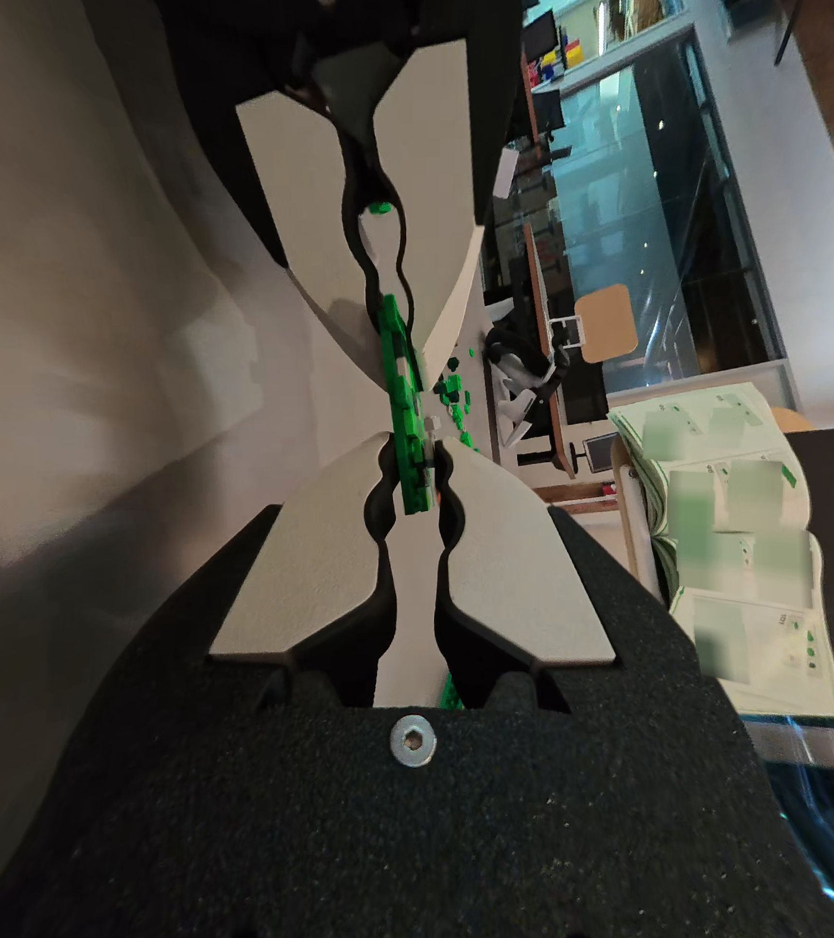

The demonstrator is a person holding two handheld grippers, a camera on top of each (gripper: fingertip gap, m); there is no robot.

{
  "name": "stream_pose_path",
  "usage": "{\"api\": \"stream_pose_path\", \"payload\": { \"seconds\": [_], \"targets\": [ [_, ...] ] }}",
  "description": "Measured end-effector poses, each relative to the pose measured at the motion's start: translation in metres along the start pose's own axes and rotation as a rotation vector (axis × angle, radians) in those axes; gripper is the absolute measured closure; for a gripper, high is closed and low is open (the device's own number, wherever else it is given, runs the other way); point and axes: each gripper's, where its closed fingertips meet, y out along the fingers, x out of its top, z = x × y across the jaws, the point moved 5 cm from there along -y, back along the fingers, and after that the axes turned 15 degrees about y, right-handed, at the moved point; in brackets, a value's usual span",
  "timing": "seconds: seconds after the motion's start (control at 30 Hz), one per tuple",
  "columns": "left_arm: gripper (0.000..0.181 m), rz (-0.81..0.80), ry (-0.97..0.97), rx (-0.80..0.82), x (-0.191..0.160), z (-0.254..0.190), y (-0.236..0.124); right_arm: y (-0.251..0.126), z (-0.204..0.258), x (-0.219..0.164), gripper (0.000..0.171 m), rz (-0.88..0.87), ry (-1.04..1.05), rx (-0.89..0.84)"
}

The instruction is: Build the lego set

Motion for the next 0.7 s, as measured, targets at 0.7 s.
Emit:
{"api": "stream_pose_path", "payload": {
  "seconds": [0.7],
  "targets": [
    [0.175,-0.04,-0.065,-0.063,0.0006,-0.0054,0.0005,-0.0051,0.0079,-0.0033,0.161,-0.1,-0.128,-0.024]
  ]
}}
